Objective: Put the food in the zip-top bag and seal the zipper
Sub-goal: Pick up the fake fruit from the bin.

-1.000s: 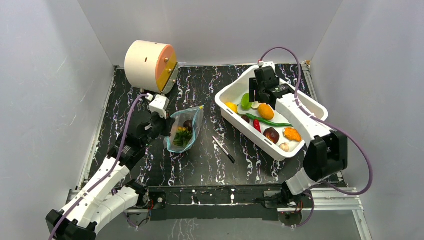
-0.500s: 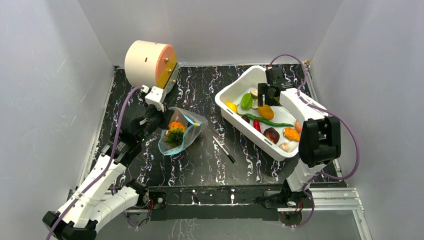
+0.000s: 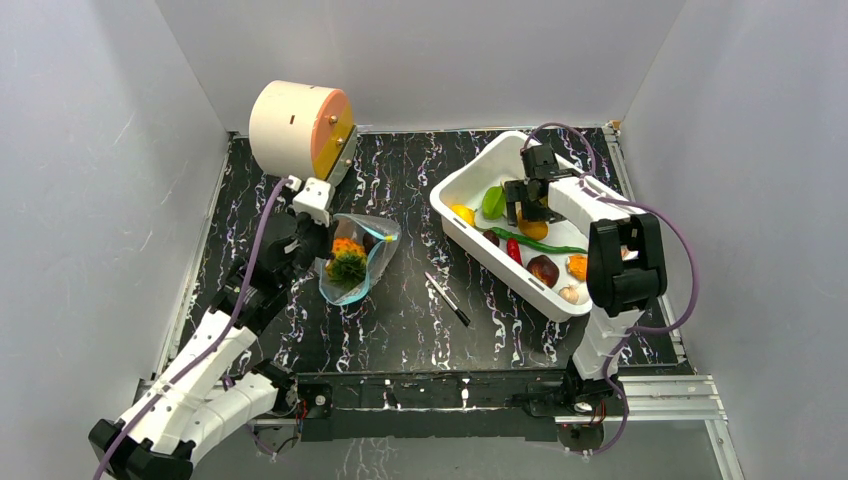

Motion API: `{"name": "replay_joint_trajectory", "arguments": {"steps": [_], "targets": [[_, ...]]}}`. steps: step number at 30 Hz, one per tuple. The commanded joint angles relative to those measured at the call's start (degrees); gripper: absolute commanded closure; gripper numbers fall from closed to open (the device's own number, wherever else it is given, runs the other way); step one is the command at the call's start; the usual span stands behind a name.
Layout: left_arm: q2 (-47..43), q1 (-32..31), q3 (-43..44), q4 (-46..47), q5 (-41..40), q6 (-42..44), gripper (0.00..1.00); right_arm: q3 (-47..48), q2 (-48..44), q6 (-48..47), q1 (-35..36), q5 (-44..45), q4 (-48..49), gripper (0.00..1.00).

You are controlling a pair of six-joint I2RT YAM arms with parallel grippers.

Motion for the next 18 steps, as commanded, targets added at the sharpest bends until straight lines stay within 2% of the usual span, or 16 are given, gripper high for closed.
{"name": "replay_joint_trajectory", "arguments": {"steps": [1,7,14,18], "targets": [[-3.50,-0.05,-1.56,1.20,-2.11,0.39,1.00,1.78,1.01,-2.34,-0.01,1.53,3.35,0.16],[-4.35,-0.01,-1.28,-2.53,-0.16,-0.82,1.00,1.59,2.28,-3.19,-0.09,1.92,5.20,0.23],[-5.73,-0.06,-2.43,-2.92,0.62,-2.23,1.00,1.33,2.31,-3.17,-0.09,2.15,5.25,0.38],[-5.48,-0.03,-1.85,-3.18,1.14,-2.67,1.00,0.72,1.90,-3.07,-0.02,2.70,5.47,0.43]]}}
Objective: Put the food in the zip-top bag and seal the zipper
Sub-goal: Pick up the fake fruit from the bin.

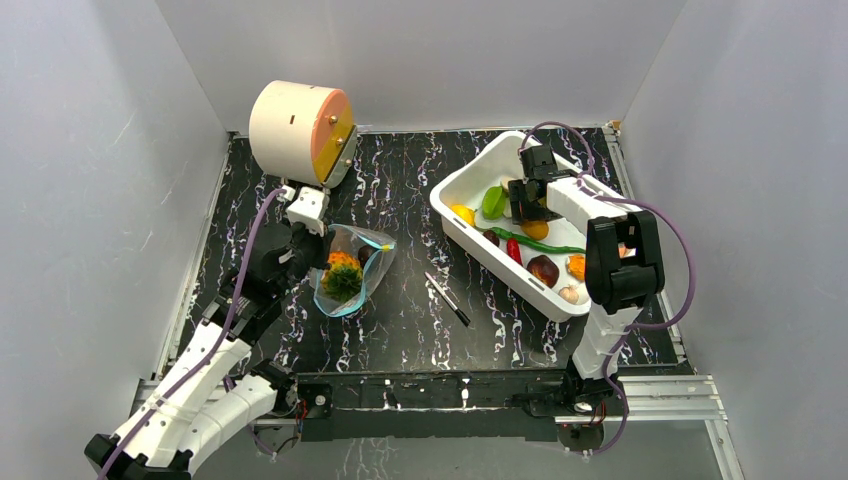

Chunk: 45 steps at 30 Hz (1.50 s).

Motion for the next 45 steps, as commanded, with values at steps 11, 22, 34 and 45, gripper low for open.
{"name": "replay_joint_trajectory", "arguments": {"steps": [11,22,34,45], "targets": [[-0.38,-0.03,0.55,1.24,1.30,-1.39,1.00,-0.66,-5.27,2.72,0.00,2.82,3.33,0.51],[1.44,-0.06,1.96,1.66,2.93,-2.43,1.00,-0.57,-10.93,5.75,1.20,3.79,1.47,0.53],[3.49,-0.05,5.02,0.72,5.66,-5.84,1.00,0.67,-21.70,9.98,4.02,2.99,-0.63,0.55],[8.57,-0.06,8.05,-1.18,10.31,-9.18,1.00,-6.08,-41.29,16.94,28.94,-10.41,8.94,0.57]]}}
